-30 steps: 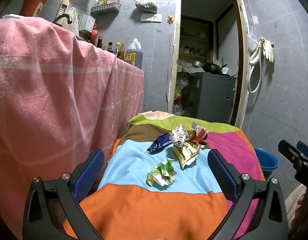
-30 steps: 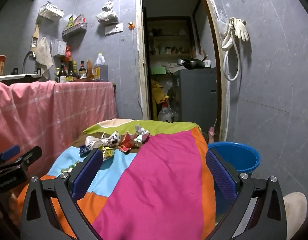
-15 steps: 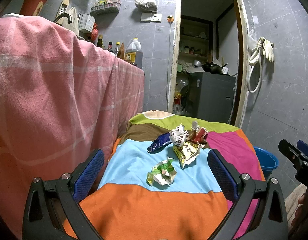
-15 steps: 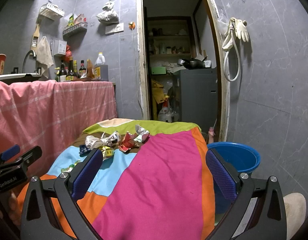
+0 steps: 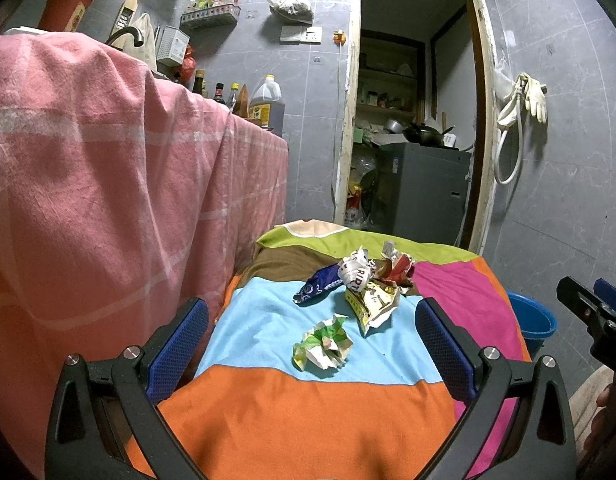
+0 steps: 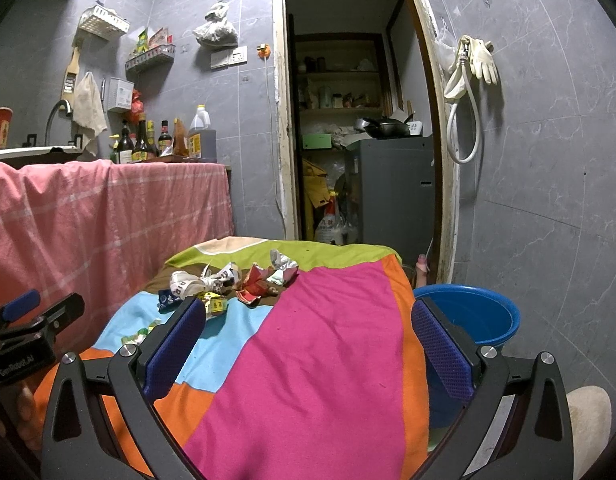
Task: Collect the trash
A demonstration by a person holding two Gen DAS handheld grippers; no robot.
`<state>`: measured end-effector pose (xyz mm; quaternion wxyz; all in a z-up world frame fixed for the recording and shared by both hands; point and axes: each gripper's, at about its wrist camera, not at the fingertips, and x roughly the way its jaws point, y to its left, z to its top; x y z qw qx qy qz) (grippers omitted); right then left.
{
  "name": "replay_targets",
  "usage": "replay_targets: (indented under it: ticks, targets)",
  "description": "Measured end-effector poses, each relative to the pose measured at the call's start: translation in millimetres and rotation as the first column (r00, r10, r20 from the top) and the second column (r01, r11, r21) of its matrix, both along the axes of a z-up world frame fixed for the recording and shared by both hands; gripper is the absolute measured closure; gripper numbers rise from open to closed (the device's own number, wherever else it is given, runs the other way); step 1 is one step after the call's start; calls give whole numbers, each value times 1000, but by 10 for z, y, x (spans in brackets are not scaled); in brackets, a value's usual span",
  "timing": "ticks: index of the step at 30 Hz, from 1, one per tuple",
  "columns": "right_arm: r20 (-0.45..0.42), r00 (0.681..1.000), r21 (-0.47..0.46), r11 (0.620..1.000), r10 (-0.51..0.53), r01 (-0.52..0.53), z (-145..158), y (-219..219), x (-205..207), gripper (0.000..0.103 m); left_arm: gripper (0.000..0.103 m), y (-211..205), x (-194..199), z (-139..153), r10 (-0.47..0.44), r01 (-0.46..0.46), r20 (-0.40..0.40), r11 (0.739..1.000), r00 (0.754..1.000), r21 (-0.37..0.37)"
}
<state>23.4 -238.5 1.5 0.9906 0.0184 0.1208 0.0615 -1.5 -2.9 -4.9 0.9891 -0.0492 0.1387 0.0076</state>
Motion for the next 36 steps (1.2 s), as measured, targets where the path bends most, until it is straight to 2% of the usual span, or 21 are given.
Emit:
replay_targets:
  ticks: [36]
  targets:
    - [-2, 1000, -3, 1000, 0, 0, -4, -7, 7, 0, 2, -13, 18, -40, -3, 3, -5, 1000, 1000, -2]
